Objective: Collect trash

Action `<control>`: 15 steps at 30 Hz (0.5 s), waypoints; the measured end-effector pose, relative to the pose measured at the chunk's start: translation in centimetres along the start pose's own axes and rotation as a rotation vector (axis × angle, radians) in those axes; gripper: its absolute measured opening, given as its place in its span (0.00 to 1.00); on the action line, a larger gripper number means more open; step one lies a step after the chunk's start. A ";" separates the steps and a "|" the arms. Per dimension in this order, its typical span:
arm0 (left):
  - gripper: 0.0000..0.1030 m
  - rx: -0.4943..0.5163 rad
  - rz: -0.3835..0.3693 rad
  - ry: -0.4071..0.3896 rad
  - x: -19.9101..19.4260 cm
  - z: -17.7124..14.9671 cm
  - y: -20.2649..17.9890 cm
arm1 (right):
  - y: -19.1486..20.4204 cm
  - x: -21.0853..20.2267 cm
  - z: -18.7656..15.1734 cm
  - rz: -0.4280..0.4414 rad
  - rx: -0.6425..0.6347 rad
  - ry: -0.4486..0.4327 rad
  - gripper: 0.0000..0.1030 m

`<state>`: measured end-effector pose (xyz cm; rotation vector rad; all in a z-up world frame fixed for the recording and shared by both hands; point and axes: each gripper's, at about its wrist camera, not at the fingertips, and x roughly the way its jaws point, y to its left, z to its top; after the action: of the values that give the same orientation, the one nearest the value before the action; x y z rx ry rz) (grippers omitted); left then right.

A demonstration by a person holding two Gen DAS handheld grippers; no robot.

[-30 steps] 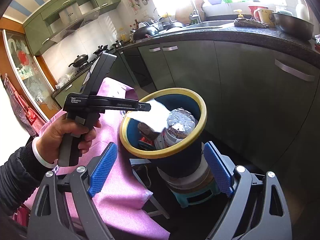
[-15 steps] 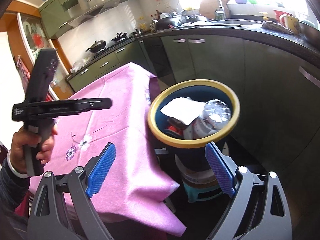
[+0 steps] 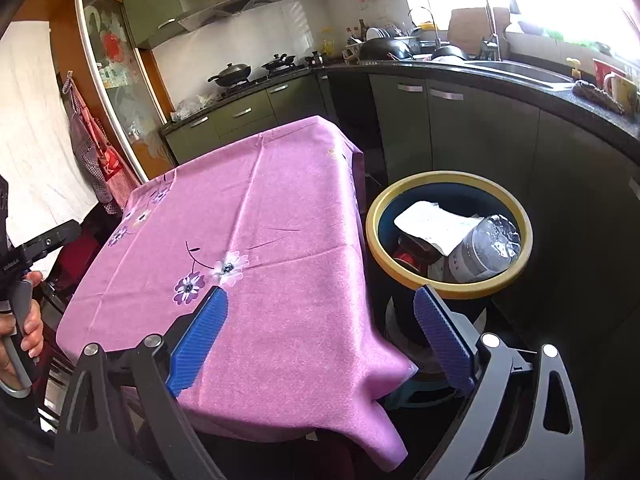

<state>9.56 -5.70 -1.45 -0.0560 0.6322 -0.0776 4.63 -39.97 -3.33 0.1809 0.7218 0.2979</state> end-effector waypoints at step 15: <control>0.93 -0.072 0.095 -0.098 -8.0 -3.9 3.2 | 4.5 -4.1 -0.7 -0.113 -0.113 -0.069 0.95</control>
<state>1.01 -1.94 -0.15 -0.0985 0.5385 0.0398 0.29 -37.02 -0.08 0.0425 0.6426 0.2232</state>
